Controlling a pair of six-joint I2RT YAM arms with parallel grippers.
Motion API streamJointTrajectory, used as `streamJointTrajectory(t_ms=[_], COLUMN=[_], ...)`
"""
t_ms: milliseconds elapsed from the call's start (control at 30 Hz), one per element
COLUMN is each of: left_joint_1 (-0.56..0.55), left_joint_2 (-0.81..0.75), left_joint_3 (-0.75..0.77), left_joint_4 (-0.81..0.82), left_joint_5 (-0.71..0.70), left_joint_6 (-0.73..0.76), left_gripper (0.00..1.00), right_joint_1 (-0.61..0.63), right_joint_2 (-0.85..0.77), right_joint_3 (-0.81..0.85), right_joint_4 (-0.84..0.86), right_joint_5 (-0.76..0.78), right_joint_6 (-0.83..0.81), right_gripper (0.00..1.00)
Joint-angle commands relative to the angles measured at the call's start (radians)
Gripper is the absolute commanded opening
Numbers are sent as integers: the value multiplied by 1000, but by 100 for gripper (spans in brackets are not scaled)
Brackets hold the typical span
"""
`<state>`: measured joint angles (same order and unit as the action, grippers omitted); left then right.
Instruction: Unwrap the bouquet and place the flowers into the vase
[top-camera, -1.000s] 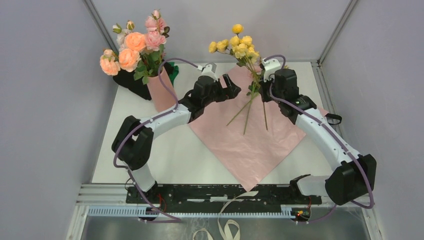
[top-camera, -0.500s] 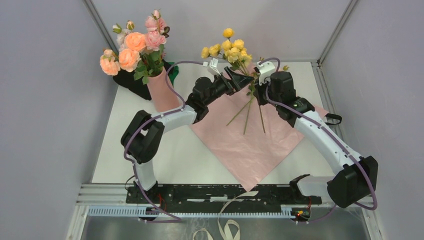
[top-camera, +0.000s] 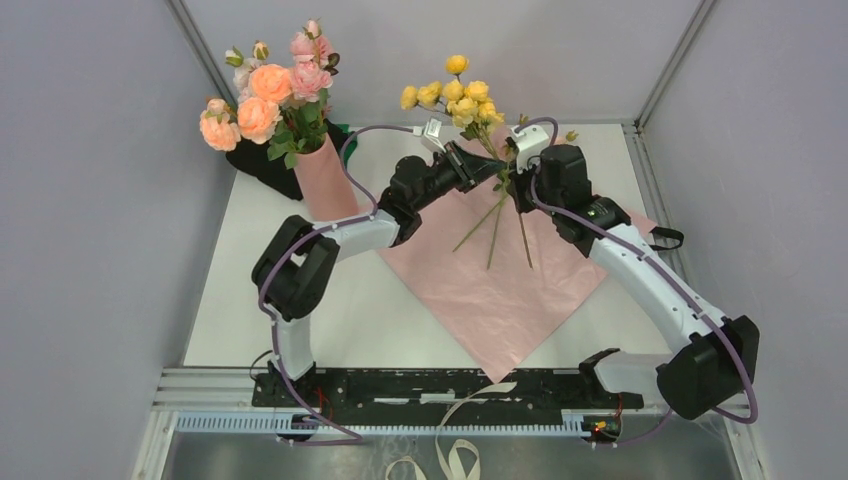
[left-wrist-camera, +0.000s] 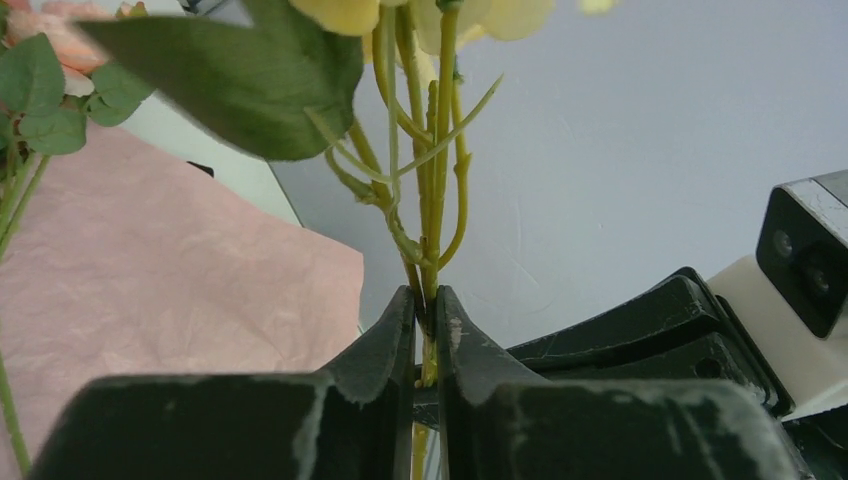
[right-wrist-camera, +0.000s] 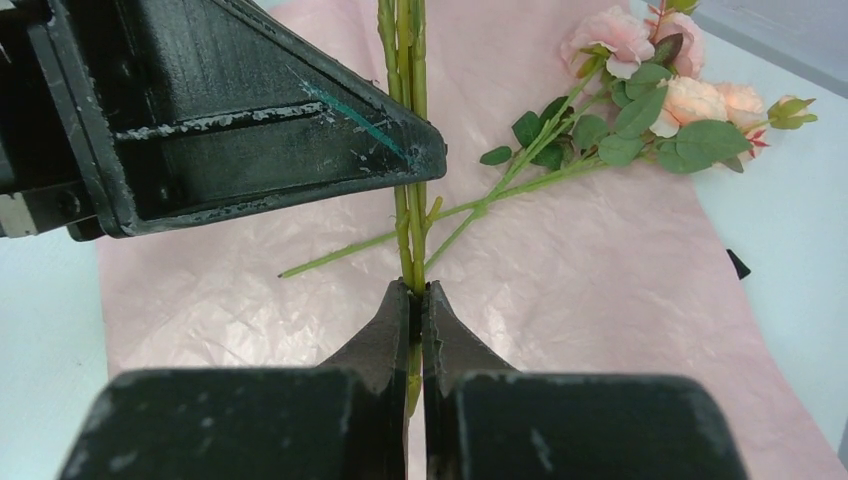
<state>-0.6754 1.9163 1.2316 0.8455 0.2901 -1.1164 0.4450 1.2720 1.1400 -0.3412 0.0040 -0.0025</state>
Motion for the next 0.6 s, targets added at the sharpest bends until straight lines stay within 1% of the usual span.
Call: streamJointTrajectory(t_ms=[0, 100, 133, 267, 333, 367, 433, 467, 533, 567], left_joint_1=[-3, -3, -2, -3, -3, -3, -3, -3, -3, -2], left_joint_2=[18, 40, 49, 62, 54, 43, 9, -11, -42, -57], left_joint_3=[54, 78, 85, 103, 123, 141, 173, 186, 215, 228], left_joint_4=[45, 46, 51, 52, 6, -43, -148, -200, -298, -341], left_joint_5=[24, 43, 51, 58, 65, 63, 42, 26, -15, -37], left_joint_6=[-10, -17, -21, -13, 29, 66, 162, 215, 314, 361], left_gripper=[11, 8, 3, 2, 2, 2, 2, 2, 2, 2], right_joint_1=[11, 12, 12, 15, 14, 15, 14, 13, 15, 15], right_joint_2=[-41, -54, -57, -66, -76, -84, -110, -121, -132, -137], right_joint_3=[6, -11, -17, -25, -26, -28, -42, -45, -50, -53], right_joint_4=[17, 15, 14, 11, 14, 21, 45, 51, 59, 59], right_joint_5=[11, 14, 16, 27, 51, 71, 110, 128, 146, 161], right_joint_6=[-16, -19, -19, -18, -17, -13, -7, -7, -6, 0], right_gripper=[0, 0, 0, 1, 26, 40, 65, 72, 73, 74])
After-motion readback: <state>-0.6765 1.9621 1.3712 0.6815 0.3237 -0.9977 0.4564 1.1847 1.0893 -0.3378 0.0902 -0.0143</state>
